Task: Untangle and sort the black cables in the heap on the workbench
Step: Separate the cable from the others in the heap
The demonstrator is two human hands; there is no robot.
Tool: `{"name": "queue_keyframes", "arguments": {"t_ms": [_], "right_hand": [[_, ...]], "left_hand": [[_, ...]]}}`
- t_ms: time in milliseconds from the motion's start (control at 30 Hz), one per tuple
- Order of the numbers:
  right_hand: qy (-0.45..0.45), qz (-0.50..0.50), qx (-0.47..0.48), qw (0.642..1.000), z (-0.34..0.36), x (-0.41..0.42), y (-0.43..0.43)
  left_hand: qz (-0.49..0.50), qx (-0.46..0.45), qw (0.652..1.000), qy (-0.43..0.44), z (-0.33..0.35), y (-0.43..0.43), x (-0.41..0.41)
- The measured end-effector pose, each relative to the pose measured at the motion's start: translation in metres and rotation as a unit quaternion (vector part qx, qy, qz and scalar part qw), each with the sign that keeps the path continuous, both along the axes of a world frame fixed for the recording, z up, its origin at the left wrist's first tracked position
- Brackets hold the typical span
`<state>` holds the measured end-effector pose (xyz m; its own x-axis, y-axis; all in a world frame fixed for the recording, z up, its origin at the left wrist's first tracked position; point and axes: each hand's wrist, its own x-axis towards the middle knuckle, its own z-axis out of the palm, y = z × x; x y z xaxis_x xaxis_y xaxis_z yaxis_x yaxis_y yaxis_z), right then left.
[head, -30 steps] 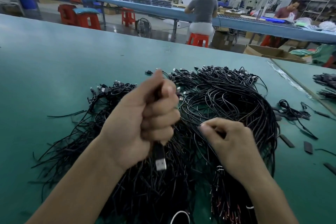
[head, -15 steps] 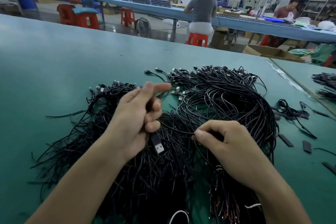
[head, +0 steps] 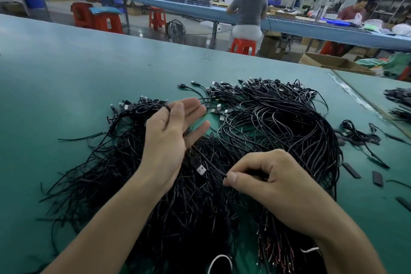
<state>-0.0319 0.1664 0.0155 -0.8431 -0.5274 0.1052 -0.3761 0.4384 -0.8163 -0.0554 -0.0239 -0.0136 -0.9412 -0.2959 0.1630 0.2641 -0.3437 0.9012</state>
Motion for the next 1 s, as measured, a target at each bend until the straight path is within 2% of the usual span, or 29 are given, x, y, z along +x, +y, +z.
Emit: {"name": "queue_keyframes", "arguments": {"t_ms": [33,100,167,233,400,467,533,600,633,700,800,867,933,1000], "right_hand": [[0.001,0.012,0.002,1.0,0.001,0.001,-0.001],[0.013,0.034,-0.004,0.999,0.002,0.003,-0.001],[0.046,0.035,-0.03,0.998,0.005,0.004,-0.002],[0.079,0.003,-0.087,0.993,0.007,0.003,0.0],[0.119,-0.129,-0.194,0.965,0.003,-0.003,0.0],[0.101,-0.13,-0.217,0.962,-0.001,-0.004,-0.002],[0.06,-0.108,-0.225,0.966,-0.007,-0.005,-0.007],[0.021,-0.106,-0.211,0.972,-0.01,-0.005,-0.011],[0.01,-0.106,-0.194,0.975,-0.011,-0.004,-0.014],[0.013,-0.091,-0.142,0.986,-0.01,-0.001,-0.019],[0.032,-0.039,-0.056,0.997,-0.008,0.006,-0.026],[0.046,-0.03,-0.016,0.998,-0.006,0.009,-0.025],[0.068,-0.043,0.003,0.997,-0.003,0.01,-0.021],[0.09,-0.057,-0.009,0.994,0.003,0.012,-0.018]], "left_hand": [[-0.001,-0.032,0.999,0.012,-0.002,0.002,0.0],[-0.007,-0.163,0.986,0.03,-0.004,0.004,0.002],[-0.07,-0.304,0.949,0.034,-0.002,0.008,0.009],[-0.154,-0.339,0.928,0.01,0.006,0.013,0.018],[-0.274,-0.302,0.911,-0.06,0.027,0.014,0.029],[-0.379,-0.217,0.895,-0.085,0.033,0.01,0.031],[-0.472,-0.089,0.871,-0.106,0.038,0.004,0.032],[-0.521,0.046,0.848,-0.086,0.04,-0.001,0.029],[-0.518,0.104,0.846,-0.066,0.041,-0.002,0.028],[-0.459,0.181,0.87,-0.026,0.041,-0.001,0.025],[-0.33,0.201,0.922,0.024,0.033,0.003,0.02],[-0.24,0.124,0.961,0.055,0.025,0.004,0.015],[-0.129,-0.007,0.99,0.057,0.018,0.005,0.012],[-0.061,-0.165,0.984,0.036,0.015,0.009,0.014]]}}
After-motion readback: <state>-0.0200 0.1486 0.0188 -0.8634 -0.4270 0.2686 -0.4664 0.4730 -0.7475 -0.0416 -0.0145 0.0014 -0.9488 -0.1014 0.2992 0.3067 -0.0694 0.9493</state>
